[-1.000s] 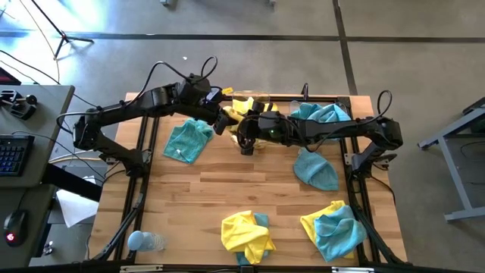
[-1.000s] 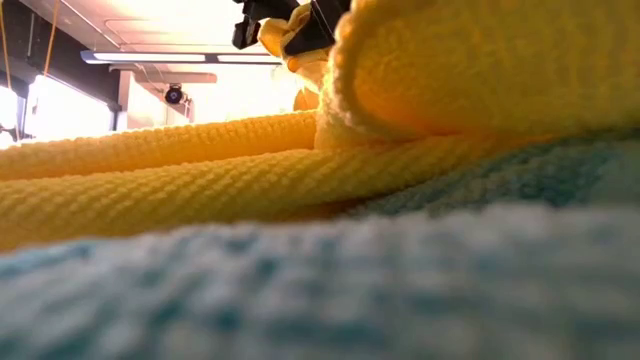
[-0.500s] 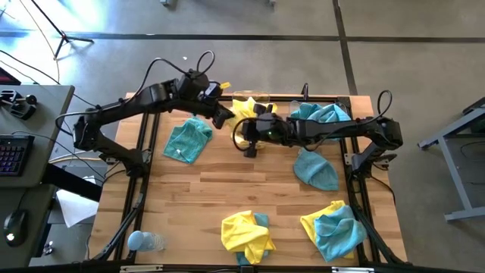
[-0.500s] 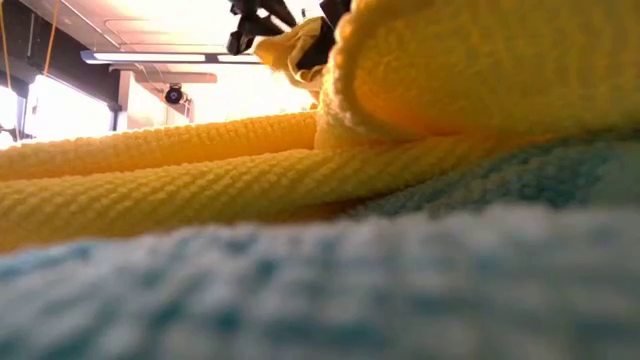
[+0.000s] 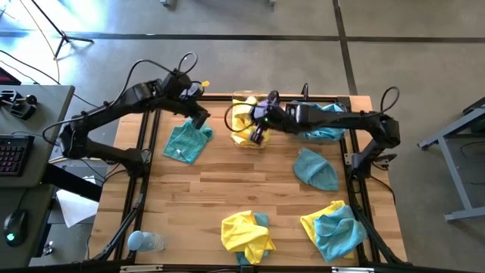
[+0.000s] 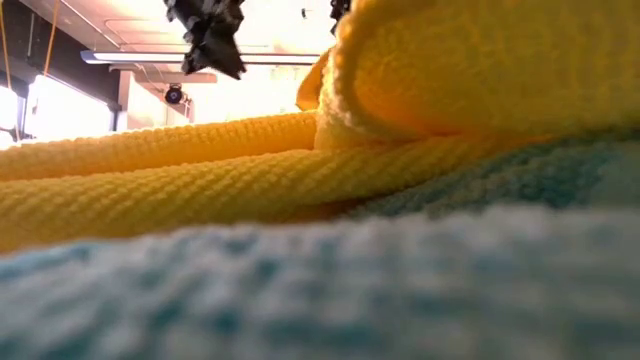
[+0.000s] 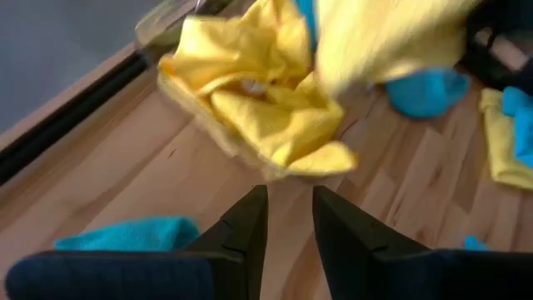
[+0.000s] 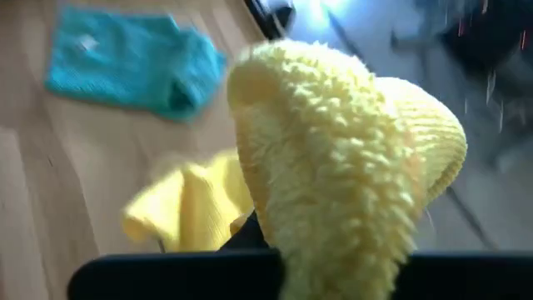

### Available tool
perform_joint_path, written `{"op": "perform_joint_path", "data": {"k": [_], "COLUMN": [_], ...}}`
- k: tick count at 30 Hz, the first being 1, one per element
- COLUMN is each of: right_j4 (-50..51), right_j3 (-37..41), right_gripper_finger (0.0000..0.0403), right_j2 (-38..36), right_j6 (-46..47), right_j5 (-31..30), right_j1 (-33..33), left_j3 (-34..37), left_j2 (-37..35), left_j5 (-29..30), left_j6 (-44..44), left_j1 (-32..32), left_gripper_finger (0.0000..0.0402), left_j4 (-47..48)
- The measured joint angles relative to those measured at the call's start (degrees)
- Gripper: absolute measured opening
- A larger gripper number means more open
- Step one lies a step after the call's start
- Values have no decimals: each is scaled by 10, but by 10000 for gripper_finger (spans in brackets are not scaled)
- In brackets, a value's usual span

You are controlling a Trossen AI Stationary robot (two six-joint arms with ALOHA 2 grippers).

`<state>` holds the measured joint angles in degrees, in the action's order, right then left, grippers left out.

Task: Sort microfiber towel by color & place in baskets
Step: Put the yellow towel into the left transparent bin

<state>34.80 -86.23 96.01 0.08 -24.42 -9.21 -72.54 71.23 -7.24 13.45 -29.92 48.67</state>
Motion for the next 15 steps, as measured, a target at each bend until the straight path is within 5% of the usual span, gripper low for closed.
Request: {"op": "perform_joint_path", "data": {"k": [8, 15], "right_j4": [214, 277], "right_j3": [-203, -317], "right_gripper_finger": [2, 2], "right_j2": [113, 252], "right_j6": [104, 167], "right_j5": [117, 229], "right_j1": [-83, -138], "left_j3": [148, 162], "left_j2": [-97, -158], "left_j5": [-72, -117], "left_j6": [14, 12], "left_j1": [-47, -55], "left_gripper_finger": [83, 82], "left_j4": [-91, -130]}}
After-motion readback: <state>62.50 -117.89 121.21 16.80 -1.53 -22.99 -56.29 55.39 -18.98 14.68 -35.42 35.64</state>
